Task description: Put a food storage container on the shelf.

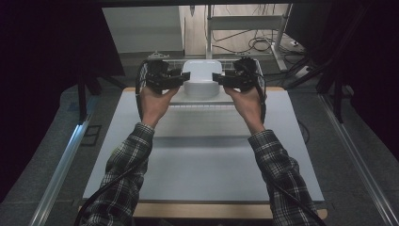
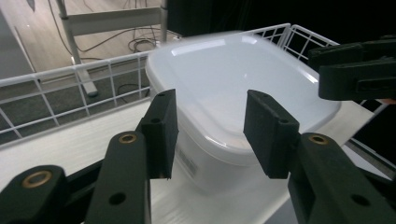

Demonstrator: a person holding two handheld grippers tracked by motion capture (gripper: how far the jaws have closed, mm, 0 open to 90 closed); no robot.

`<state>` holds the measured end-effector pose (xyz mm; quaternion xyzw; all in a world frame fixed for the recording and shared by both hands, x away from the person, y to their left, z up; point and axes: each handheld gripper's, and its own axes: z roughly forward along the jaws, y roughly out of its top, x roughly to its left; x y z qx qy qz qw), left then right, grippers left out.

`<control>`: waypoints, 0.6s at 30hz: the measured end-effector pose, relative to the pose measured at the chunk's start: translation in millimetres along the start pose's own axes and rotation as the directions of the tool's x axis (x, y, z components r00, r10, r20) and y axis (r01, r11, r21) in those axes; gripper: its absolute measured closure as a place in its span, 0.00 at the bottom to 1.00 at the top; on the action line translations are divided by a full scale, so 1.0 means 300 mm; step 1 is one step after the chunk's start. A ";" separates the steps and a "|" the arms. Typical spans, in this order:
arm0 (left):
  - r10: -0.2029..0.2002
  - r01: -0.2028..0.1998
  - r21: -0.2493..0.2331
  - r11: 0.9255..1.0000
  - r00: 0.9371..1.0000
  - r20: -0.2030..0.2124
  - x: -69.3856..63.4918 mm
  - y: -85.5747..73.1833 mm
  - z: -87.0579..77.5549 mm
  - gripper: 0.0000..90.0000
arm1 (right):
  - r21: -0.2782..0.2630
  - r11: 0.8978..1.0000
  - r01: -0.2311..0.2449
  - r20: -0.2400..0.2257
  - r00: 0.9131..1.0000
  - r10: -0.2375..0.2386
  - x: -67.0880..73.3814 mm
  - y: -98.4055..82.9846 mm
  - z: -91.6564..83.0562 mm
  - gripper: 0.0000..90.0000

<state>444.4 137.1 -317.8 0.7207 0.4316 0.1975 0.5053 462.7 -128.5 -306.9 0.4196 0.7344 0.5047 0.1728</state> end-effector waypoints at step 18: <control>0.047 -0.044 -0.032 0.999 0.992 0.116 -0.032 -0.072 -0.105 0.28 | -0.014 0.998 0.068 -0.082 0.994 -0.069 0.019 -0.039 -0.081 0.25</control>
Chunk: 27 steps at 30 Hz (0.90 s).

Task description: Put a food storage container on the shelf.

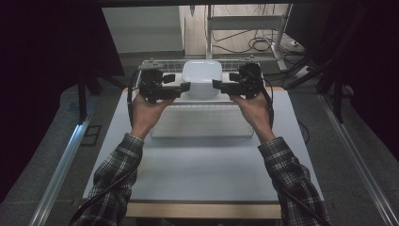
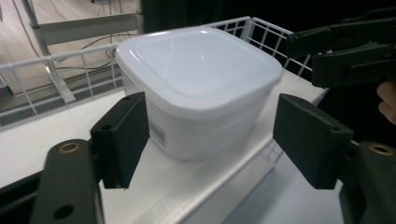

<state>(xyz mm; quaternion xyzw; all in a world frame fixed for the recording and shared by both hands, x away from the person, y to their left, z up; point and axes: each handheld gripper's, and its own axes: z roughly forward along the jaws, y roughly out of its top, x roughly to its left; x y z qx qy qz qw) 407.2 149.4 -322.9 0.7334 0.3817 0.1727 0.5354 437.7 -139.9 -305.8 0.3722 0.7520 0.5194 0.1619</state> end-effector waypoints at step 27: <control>0.094 -0.097 0.044 0.994 0.994 0.062 -0.154 -0.253 -0.089 0.08 | 0.011 0.996 0.094 -0.074 0.993 -0.092 0.084 -0.220 -0.085 0.07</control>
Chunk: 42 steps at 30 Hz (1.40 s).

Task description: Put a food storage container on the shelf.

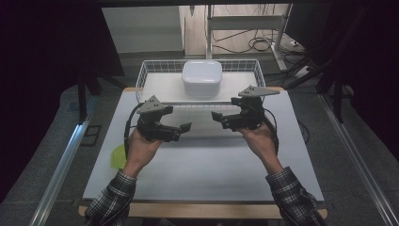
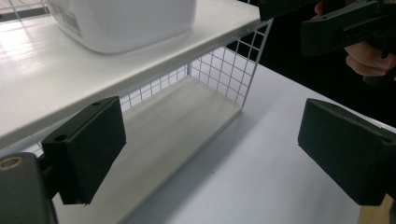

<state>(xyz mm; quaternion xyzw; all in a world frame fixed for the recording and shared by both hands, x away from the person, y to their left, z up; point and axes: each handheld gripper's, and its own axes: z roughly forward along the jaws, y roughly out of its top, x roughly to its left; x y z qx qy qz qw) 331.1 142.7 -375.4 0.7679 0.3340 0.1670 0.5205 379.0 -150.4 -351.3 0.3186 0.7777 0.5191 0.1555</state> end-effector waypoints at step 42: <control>-0.002 0.001 0.068 0.998 1.000 0.014 -0.115 -0.469 0.003 0.04 | 0.105 0.994 0.032 -0.002 0.999 -0.032 0.048 -0.470 -0.064 0.02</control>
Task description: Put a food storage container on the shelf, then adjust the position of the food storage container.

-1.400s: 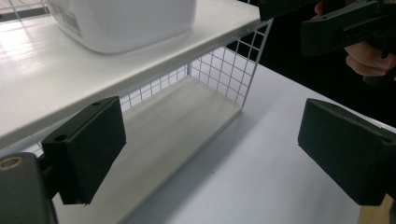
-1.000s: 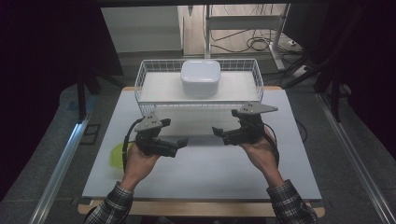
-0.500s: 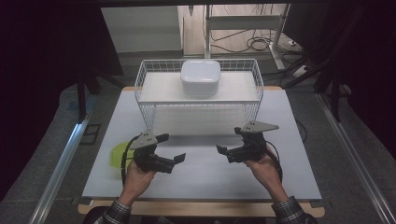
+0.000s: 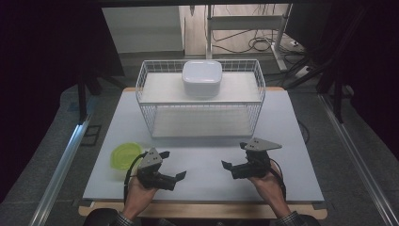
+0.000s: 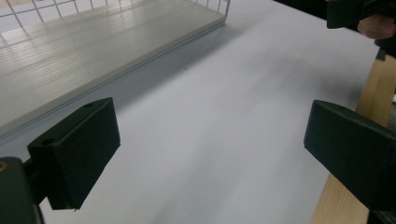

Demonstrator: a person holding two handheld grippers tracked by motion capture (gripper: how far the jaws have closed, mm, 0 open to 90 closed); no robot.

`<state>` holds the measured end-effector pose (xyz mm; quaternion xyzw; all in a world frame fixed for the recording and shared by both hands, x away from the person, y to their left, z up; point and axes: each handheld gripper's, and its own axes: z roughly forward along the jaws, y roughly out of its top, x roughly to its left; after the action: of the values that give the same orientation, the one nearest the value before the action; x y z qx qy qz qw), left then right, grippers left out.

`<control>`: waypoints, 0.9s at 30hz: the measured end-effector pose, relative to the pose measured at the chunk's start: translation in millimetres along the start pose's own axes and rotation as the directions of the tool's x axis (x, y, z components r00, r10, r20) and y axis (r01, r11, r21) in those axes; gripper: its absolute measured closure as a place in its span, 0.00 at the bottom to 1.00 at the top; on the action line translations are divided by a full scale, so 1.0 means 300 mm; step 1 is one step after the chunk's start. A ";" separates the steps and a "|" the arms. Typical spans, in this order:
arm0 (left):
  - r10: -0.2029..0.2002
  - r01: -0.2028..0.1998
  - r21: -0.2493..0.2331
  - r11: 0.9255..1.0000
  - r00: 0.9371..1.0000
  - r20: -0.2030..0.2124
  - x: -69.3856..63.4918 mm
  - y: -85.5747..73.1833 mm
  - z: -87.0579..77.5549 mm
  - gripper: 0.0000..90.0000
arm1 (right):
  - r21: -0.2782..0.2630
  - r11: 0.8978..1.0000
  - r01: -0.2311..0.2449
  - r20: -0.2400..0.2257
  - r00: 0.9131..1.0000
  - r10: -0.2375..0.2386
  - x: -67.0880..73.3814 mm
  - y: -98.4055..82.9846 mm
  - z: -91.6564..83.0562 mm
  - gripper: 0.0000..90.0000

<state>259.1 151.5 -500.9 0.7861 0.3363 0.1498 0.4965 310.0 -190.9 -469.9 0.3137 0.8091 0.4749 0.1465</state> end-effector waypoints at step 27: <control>0.014 -0.009 0.091 0.996 0.999 -0.052 0.062 0.001 -0.062 0.48 | 0.059 0.998 -0.023 0.002 1.000 0.023 -0.001 -0.114 0.003 0.03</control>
<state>262.2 176.5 -493.9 0.8054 0.3512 0.1578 0.4506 298.1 -202.6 -499.7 0.3276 0.8189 0.4524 0.1321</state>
